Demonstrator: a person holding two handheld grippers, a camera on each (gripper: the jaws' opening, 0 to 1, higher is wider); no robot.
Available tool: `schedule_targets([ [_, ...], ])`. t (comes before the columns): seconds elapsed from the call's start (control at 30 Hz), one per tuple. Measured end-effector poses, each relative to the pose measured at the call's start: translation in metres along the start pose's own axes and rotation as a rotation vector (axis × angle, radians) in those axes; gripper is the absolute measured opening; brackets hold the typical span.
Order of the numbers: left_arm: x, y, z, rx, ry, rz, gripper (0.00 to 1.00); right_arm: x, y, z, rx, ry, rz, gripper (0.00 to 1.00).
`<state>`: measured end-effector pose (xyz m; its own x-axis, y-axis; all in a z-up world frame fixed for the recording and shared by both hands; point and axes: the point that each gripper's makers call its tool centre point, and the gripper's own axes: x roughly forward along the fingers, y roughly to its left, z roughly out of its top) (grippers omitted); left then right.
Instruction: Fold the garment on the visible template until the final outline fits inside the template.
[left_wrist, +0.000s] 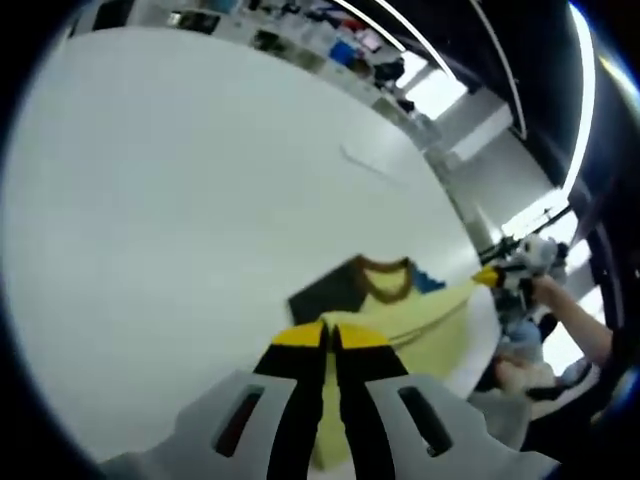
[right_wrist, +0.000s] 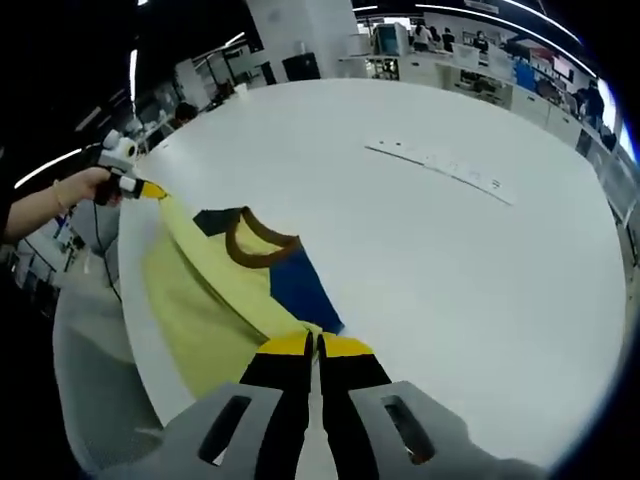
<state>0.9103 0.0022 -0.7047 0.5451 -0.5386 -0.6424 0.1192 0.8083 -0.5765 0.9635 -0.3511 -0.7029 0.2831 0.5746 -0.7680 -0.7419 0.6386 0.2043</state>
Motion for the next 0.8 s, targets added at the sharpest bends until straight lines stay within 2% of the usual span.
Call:
schedule_targets([
  [0.6, 0.027, 0.021, 0.010, 0.001, 0.032, 0.039, 0.00, 0.028, -0.014, -0.005, 0.008, 0.057, 0.012, 0.03],
  [0.8, 0.033, 0.022, 0.008, 0.000, 0.049, 0.041, 0.00, 0.035, -0.021, -0.007, 0.018, 0.066, 0.014, 0.03],
])
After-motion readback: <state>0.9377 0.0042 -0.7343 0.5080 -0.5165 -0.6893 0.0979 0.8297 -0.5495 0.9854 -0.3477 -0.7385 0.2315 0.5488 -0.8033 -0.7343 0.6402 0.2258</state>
